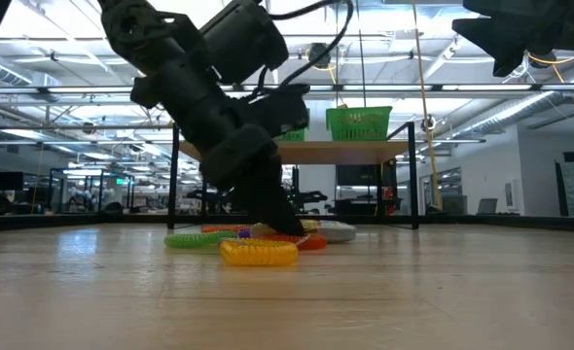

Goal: Pick & Place Office Desk Supplies
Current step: Put the yellow crayon box into the middle green bin on the shelf

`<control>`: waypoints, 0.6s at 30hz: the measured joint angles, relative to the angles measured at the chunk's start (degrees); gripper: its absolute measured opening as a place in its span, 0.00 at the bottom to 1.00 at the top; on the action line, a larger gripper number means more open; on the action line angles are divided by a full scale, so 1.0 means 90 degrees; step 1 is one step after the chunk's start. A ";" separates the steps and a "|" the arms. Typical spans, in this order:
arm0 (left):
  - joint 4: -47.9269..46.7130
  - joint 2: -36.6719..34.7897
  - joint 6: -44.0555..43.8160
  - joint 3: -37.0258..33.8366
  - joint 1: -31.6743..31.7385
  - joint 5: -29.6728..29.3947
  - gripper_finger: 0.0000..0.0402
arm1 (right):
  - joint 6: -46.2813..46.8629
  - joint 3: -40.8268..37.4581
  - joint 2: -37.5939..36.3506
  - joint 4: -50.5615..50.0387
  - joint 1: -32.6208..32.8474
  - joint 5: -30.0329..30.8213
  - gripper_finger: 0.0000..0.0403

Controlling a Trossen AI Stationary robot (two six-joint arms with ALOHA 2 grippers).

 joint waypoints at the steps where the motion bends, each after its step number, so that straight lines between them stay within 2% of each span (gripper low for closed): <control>1: 0.0106 -0.0013 0.0002 0.0000 0.0000 0.0002 0.68 | 0.0001 0.0000 0.0000 -0.0001 0.0000 -0.0001 0.45; 5: 0.0432 -0.0029 0.0046 0.0002 0.0000 0.0000 0.68 | 0.0001 0.0000 0.0000 -0.0001 0.0000 -0.0003 0.45; 18: 0.0472 -0.0028 0.0068 0.0002 0.0216 -0.0077 0.68 | 0.0001 0.0000 -0.0001 -0.0010 0.0000 -0.0007 0.45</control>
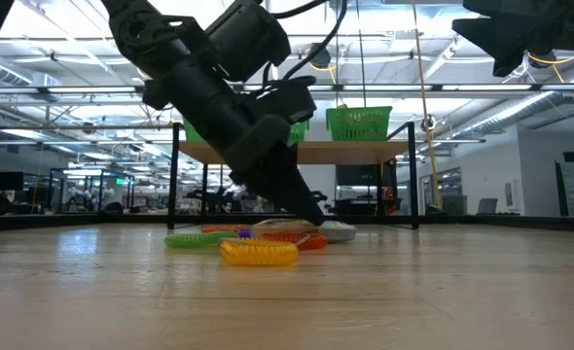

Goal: Pick & Place Office Desk Supplies
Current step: Put the yellow crayon box into the middle green bin on the shelf

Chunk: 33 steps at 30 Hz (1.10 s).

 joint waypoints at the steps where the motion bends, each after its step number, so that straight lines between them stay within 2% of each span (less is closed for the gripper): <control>1: 0.0013 0.0008 -0.0071 0.0000 0.0011 -0.0023 0.68 | -0.0001 0.0000 -0.0001 0.0001 0.0000 -0.0001 0.45; 11: 0.0225 0.0185 -0.0196 0.0002 -0.0068 -0.0040 0.68 | 0.0000 0.0000 -0.0001 0.0003 0.0000 -0.0004 0.45; 22: 0.0020 0.0356 -0.0847 0.0005 -0.0041 -0.0132 0.67 | 0.0000 -0.0002 0.0001 0.0009 0.0000 -0.0005 0.45; 25: -0.0015 0.0356 -0.0906 0.0005 -0.0041 -0.0126 0.62 | 0.0000 -0.0002 0.0001 0.0012 0.0000 -0.0007 0.45; 33: 0.0291 0.0362 -0.0929 0.0000 -0.0044 -0.0084 0.38 | 0.0000 -0.0002 0.0000 0.0012 0.0000 -0.0005 0.45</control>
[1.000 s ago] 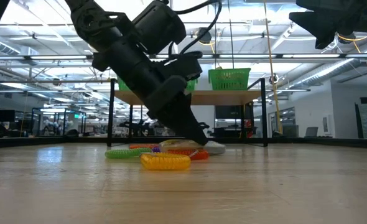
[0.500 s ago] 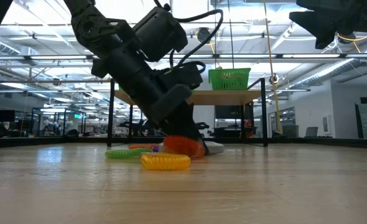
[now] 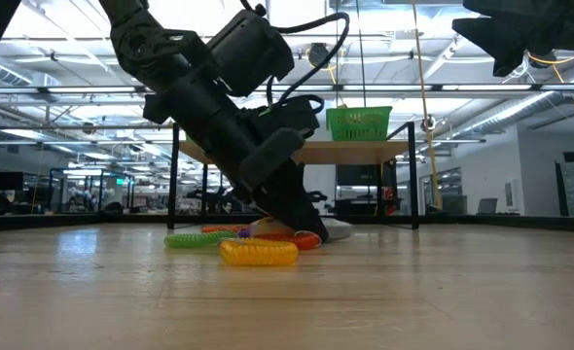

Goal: Pick & Place Office Desk Supplies
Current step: Put the yellow crayon box into the middle green bin on the shelf

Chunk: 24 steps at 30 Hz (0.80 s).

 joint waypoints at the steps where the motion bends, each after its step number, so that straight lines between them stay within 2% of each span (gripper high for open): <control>1: 0.0015 -0.0026 0.0011 0.0000 0.0002 0.0003 0.35 | 0.0000 0.0000 0.0001 0.0000 0.0000 -0.0002 0.45; 4: 0.0070 -0.0181 0.0016 -0.0010 0.0002 0.0022 0.30 | 0.0000 0.0000 -0.0001 0.0000 0.0000 -0.0002 0.45; 7: 0.0147 -0.0450 0.0038 -0.0010 0.0002 0.0022 0.29 | 0.0000 0.0000 -0.0001 -0.0002 0.0000 0.0002 0.45; 19: 0.0198 -0.2359 0.0463 -0.0010 0.0260 -0.0011 0.38 | 0.0000 0.0000 0.0001 -0.0005 0.0000 -0.0001 0.45; 22: 0.0201 -0.2882 0.0755 -0.0007 0.0449 -0.0241 0.38 | 0.0000 0.0000 0.0001 -0.0005 0.0000 -0.0002 0.45; 24: 0.0211 -0.3183 0.0956 -0.0007 0.0598 -0.0675 0.38 | 0.0000 0.0000 -0.0001 -0.0003 0.0002 0.0001 0.45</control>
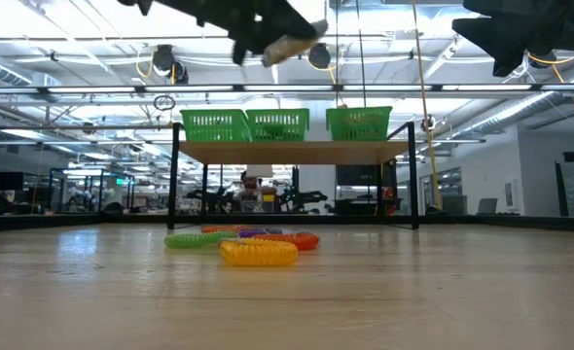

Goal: Pick & Place Office Desk Supplies
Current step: Put the yellow crayon box into the middle green bin on the shelf, then put the orange spring keychain into the left green bin on the shelf

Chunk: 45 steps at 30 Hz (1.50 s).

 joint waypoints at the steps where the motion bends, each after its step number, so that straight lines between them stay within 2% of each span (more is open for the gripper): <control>1: -0.0002 -0.0124 0.0080 0.0000 0.0077 -0.0275 0.38 | 0.0000 0.0000 0.0000 0.0001 0.0000 0.0001 0.45; 5: 0.0302 -0.0427 0.0072 0.0005 0.0458 -0.1338 0.38 | 0.0000 0.0000 0.0000 0.0001 0.0000 -0.0001 0.45; 8: 0.0515 -0.0468 -0.0197 0.0007 0.0827 -0.1727 0.38 | 0.0000 0.0000 0.0000 0.0001 0.0000 0.0001 0.45; 16: 0.0745 -0.0070 -0.2111 0.0007 0.1816 -0.1774 0.38 | 0.0000 0.0000 0.0000 0.0003 0.0000 0.0005 0.45; 22: 0.0954 0.0406 -0.3075 0.0007 0.2137 -0.1737 0.38 | 0.0000 0.0000 0.0002 0.0001 0.0000 0.0002 0.45; 28: 0.1837 0.0765 -0.3113 0.0007 0.2262 -0.1328 0.41 | 0.0000 0.0000 0.0000 0.0003 0.0000 0.0011 0.45; 37: 0.1881 0.0827 -0.3105 0.0007 0.2300 -0.1241 0.65 | -0.0002 0.0000 0.0001 0.0001 0.0000 0.0016 0.45; 41: 0.1877 0.0733 -0.2651 0.0007 0.2279 -0.0587 0.73 | -0.0002 0.0000 0.0000 0.0001 0.0000 0.0018 0.45; 45: 0.1755 0.0488 -0.2238 0.0007 0.2245 0.0655 0.77 | -0.0002 0.0000 0.0001 0.0001 0.0000 0.0017 0.45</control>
